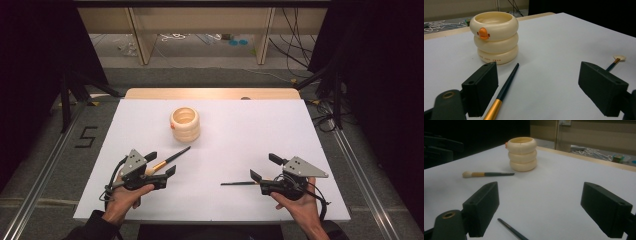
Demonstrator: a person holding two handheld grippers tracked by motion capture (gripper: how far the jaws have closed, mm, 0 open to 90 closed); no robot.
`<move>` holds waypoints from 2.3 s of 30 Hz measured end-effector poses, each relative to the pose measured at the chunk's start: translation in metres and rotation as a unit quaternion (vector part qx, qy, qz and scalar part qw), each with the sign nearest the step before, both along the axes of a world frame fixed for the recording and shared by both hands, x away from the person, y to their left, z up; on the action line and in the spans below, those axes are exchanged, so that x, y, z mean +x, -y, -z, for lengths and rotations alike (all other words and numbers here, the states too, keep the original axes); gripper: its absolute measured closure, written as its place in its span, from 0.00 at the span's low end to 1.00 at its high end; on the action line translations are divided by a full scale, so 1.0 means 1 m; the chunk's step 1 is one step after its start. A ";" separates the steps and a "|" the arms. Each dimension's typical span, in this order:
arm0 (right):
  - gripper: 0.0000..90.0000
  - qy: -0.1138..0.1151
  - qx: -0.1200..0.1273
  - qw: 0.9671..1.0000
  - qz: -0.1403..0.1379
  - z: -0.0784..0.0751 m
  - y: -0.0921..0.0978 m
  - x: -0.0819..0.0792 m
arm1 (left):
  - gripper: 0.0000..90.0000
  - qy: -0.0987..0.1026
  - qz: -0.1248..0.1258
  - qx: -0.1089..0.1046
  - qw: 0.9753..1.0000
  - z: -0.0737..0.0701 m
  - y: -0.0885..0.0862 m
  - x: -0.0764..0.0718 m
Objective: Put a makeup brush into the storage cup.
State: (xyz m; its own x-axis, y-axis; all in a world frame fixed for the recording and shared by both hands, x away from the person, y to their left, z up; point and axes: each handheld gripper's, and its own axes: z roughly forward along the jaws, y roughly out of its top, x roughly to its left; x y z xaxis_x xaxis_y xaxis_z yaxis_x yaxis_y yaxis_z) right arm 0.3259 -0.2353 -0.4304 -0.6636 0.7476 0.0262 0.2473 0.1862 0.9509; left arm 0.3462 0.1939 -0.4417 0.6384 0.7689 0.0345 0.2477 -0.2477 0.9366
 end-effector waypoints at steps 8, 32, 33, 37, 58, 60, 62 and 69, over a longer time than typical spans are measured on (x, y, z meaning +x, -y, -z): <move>0.18 -0.023 -0.038 0.998 -0.033 0.001 -0.008 0.005 | 0.18 -0.003 -0.001 -0.004 1.000 0.000 0.001 0.000; 0.34 -0.114 -0.237 0.955 -0.140 0.015 -0.030 0.042 | 0.18 -0.009 -0.003 -0.005 1.000 0.001 0.002 0.000; 0.34 -0.114 -0.237 0.955 -0.140 0.015 -0.030 0.042 | 0.18 -0.009 -0.003 -0.005 1.000 0.001 0.002 0.000; 0.36 -0.127 -0.256 0.946 -0.151 0.016 -0.037 0.044 | 0.18 -0.008 -0.002 -0.004 1.000 0.001 0.002 0.000; 0.52 -0.197 -0.351 0.893 -0.201 0.019 -0.061 0.064 | 0.18 -0.010 -0.002 -0.007 1.000 0.001 0.002 0.000; 0.54 -0.204 -0.360 0.887 -0.205 0.019 -0.064 0.066 | 0.18 -0.010 -0.002 -0.007 1.000 0.001 0.002 0.001; 0.55 -0.206 -0.365 0.883 -0.209 0.019 -0.065 0.066 | 0.18 -0.009 -0.001 -0.006 1.000 0.001 0.002 0.001; 0.61 -0.218 -0.393 0.866 -0.220 0.015 -0.070 0.072 | 0.18 -0.012 -0.004 -0.013 1.000 0.001 0.002 0.000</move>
State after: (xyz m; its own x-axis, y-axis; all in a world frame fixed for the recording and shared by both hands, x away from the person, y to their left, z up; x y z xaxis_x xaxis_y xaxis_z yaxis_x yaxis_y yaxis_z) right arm 0.3979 -0.1652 -0.4454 -0.9440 0.3250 -0.0561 0.2911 0.9011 0.3215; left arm 0.3460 0.1916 -0.4427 0.6330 0.7742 -0.0012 0.2726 -0.2213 0.9363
